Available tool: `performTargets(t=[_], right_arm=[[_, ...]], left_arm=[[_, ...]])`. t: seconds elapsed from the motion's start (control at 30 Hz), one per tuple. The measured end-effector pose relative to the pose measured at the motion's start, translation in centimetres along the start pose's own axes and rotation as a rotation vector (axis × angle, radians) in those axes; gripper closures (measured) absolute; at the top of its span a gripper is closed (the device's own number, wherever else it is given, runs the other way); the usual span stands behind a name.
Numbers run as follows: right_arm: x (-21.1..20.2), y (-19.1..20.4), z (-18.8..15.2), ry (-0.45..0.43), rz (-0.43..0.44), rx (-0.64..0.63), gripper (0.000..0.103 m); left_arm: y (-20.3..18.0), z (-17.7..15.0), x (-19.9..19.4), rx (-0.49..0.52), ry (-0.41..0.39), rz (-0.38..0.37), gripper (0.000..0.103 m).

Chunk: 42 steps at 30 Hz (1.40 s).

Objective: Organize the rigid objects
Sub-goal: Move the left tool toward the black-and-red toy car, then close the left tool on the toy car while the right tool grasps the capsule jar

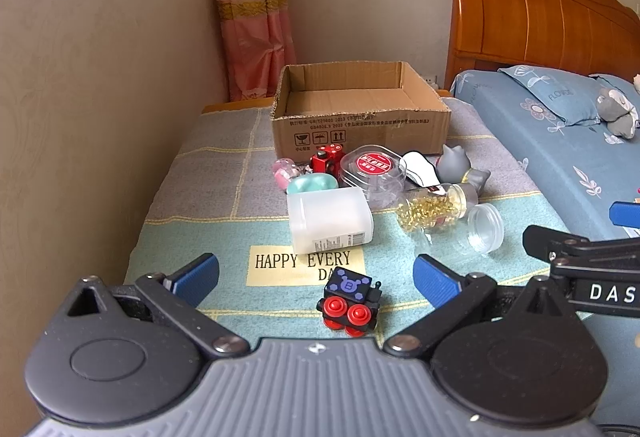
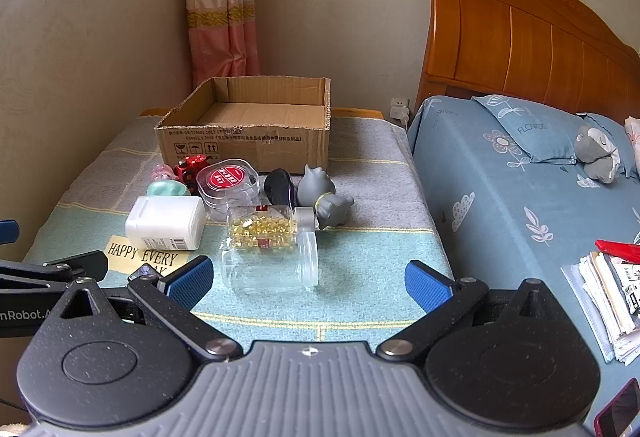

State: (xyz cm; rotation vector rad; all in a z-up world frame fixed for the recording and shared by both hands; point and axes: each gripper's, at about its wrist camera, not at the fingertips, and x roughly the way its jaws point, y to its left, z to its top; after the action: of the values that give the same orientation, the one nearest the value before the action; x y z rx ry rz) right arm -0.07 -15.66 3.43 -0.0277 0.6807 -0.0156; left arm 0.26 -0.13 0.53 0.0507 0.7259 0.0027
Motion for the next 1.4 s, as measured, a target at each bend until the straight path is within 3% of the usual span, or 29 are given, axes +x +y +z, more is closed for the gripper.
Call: performTargets(t=[0.67, 0.83, 1.0, 1.17, 1.4], right_arm=[[1.3, 0.2, 0.6, 0.016, 0.004, -0.007, 0.0], [1.7, 0.0, 0.8, 0.0, 0.031, -0.024, 0.0], [2.2, -0.7, 0.7, -0.032, 0.085, -0.052, 0.0], [4.0, -1.4, 0.0, 0.007, 0.088, -0.064, 0.0], [5.8, -1.5, -0.9, 0.042, 0.098, -0.076, 0.0]], left_arm=[[-0.2, 0.2, 1.5, 0.042, 0.008, -0.023, 0.001], [0.1, 0.2, 2.2, 0.074, 0.01, -0.092, 0.001], [0.3, -0.5, 3.5, 0.168, 0.022, -0.157, 0.001], [0.2, -1.7, 5.9, 0.242, 0.069, -0.244, 0.001], [-0.2, -2.8, 10.4, 0.263, 0.14, -0.271, 0.001]])
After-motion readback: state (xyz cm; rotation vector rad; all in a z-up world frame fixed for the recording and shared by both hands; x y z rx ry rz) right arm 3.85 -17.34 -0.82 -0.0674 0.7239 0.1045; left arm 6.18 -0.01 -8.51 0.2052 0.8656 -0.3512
